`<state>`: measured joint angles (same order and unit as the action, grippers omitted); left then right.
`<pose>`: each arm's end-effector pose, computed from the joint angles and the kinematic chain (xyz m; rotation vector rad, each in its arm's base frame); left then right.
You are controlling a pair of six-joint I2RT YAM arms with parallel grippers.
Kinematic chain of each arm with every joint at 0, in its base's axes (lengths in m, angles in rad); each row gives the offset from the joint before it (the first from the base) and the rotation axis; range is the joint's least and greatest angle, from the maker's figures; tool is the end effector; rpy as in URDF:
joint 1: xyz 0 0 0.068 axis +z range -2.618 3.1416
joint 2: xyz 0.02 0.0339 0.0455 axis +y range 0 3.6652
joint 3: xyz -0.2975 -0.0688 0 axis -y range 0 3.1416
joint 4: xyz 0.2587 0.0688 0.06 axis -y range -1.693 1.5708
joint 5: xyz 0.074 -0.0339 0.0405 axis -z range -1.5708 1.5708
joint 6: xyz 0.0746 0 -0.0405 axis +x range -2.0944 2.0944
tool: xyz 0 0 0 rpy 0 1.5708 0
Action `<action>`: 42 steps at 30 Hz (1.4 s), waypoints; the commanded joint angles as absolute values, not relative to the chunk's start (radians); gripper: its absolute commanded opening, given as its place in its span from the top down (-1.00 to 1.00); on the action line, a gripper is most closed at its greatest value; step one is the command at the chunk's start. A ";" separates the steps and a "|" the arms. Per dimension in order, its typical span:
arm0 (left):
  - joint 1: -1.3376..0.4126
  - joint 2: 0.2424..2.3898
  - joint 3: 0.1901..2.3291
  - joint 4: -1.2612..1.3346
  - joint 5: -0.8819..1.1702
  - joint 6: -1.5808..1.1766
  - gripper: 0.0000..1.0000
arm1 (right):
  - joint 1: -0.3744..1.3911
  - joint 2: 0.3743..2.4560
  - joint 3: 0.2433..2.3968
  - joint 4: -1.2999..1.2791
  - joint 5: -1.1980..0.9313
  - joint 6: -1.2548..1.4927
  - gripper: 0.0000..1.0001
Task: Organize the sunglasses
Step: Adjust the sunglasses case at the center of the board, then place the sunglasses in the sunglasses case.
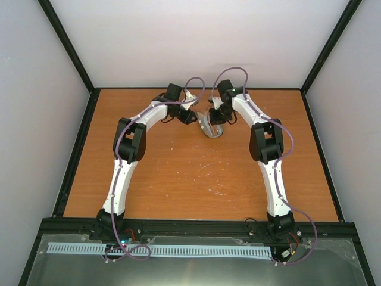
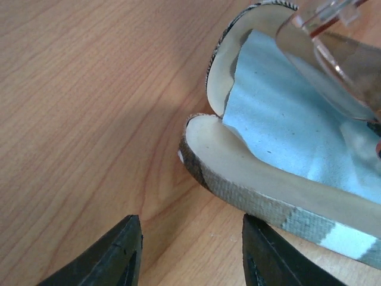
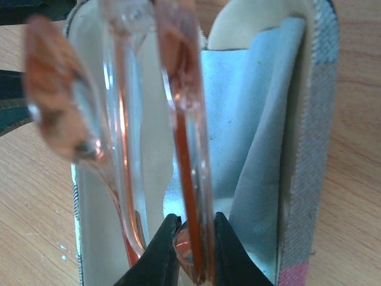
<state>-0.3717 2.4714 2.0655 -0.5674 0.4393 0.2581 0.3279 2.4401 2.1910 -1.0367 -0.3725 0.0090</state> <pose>0.5420 -0.2454 0.1343 0.9405 2.3306 -0.6027 0.5149 0.2038 0.1622 -0.5312 2.8155 0.6009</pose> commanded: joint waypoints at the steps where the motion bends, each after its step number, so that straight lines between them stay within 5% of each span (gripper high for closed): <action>1: -0.370 2.492 2.125 -0.543 0.456 0.237 0.05 | 0.329 2.475 2.247 -1.078 -0.345 0.017 0.84; 4: -0.370 2.496 2.133 -0.544 0.458 0.235 0.04 | 0.330 2.481 2.250 -1.079 -0.339 0.020 0.63; 24: -0.377 2.493 2.135 -0.544 0.465 0.231 0.05 | 0.314 2.473 2.337 -1.134 -0.244 0.053 0.43; 42: -0.401 2.462 2.097 -0.545 0.451 0.229 0.06 | 0.267 2.367 2.259 -1.034 -0.113 0.118 0.55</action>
